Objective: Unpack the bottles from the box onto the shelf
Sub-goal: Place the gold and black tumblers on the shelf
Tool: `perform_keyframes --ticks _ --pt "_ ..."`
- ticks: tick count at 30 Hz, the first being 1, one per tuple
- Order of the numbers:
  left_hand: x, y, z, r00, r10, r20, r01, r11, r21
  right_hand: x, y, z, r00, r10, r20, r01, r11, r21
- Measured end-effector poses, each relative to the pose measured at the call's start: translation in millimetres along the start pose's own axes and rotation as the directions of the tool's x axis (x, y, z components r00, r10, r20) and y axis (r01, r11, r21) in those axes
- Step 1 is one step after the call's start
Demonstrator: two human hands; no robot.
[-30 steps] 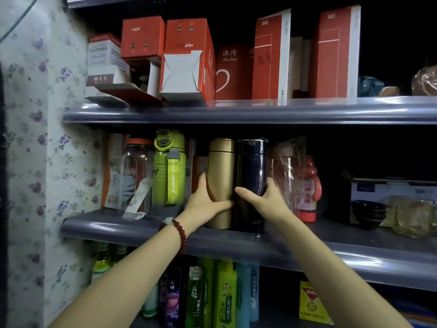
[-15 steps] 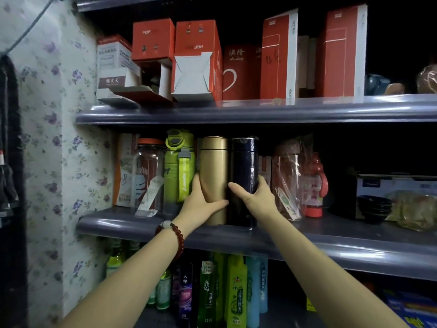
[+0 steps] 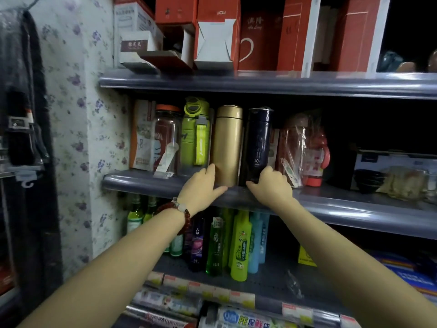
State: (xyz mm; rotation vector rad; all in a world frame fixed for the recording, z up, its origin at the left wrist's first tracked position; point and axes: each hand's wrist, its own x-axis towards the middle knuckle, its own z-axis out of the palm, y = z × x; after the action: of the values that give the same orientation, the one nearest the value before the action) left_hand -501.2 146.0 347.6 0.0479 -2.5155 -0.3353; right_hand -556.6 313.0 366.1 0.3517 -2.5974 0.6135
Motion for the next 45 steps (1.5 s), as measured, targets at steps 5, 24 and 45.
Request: perform_keyframes --ticks 5,24,45 --pt "-24.4 -12.0 -11.9 0.991 0.11 0.069 -0.114 0.992 0.058 -30.5 -18.1 -7.0 0.999 -0.036 -0.001 0.035 0.986 -0.164" --pt "-178.8 -145.5 -79.1 0.931 -0.361 0.058 0.336 0.907 0.252 -125.9 -167.9 110.3 0.725 -0.58 0.372 0.54 0.813 0.216" --pt "-456.6 -155.1 -66.0 0.356 -0.929 -0.096 0.919 0.33 0.216 -320.7 -231.0 231.7 0.101 -0.827 0.554 0.636 0.482 0.603"
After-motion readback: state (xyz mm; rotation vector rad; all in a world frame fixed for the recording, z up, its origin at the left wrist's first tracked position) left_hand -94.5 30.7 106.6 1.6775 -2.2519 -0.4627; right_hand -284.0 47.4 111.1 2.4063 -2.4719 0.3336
